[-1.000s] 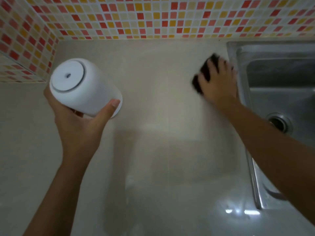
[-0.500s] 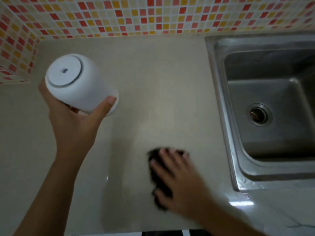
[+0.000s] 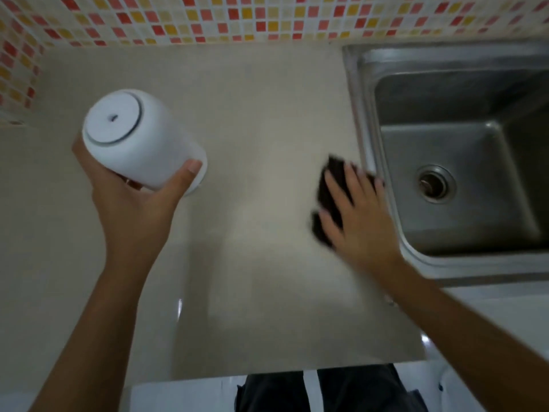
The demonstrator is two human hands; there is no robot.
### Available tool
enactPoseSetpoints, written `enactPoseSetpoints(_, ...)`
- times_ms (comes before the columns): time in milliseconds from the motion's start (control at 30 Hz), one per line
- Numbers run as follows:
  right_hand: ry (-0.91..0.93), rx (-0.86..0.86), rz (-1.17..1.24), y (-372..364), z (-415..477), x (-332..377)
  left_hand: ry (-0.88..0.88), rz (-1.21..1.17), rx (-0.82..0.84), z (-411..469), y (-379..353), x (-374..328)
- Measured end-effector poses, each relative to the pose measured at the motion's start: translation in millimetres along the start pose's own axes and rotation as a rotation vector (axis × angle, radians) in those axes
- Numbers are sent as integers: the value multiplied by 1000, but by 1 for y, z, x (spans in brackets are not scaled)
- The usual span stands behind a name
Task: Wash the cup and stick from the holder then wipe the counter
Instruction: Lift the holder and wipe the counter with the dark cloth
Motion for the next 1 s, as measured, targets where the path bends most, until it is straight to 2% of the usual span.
enactPoseSetpoints(100,54,112,35,1,-104,51,10,-25,-34,7,8,1)
enactPoseSetpoints(200,172,194,22,-3,-136,76,25,-30,-66,11,9,4)
enactPoseSetpoints(267,197,158,61,-3,-101,68,31,-36,-67,12,7,5)
enactPoseSetpoints(300,146,102,68,-1,-71,57,32,-36,-63,12,5,6)
enactPoseSetpoints(433,-237,-19,-4,-13,70,8,42,-54,-58,13,5,8)
enactPoseSetpoints(533,-352,26,23,-30,152,22,12,-53,-66,16,12,6)
enactPoseSetpoints(600,-260,19,34,-38,168,65,-5,-30,-89,18,17,4)
enactPoseSetpoints(633,-151,-5,42,-41,160,98,-10,-16,-102,20,19,4)
enactPoseSetpoints(700,147,-14,113,-40,108,171,-16,-4,-118,23,22,3)
enactPoseSetpoints(800,453,151,247,-34,4,223,1,16,-97,31,23,5)
enactPoseSetpoints(900,411,127,242,-30,-3,164,8,44,-82,39,25,7)
enactPoseSetpoints(1000,127,-20,82,-29,70,55,12,42,-81,41,25,9)
Point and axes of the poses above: each hand's wrist, its own z-axis towards the middle knuckle, its own y-axis out of the back of the hand, x = y × z, the point moved 7 cm from there along z, towards the middle knuckle, and after that the axes turned 12 degrees about y, right-handed, at the moved point
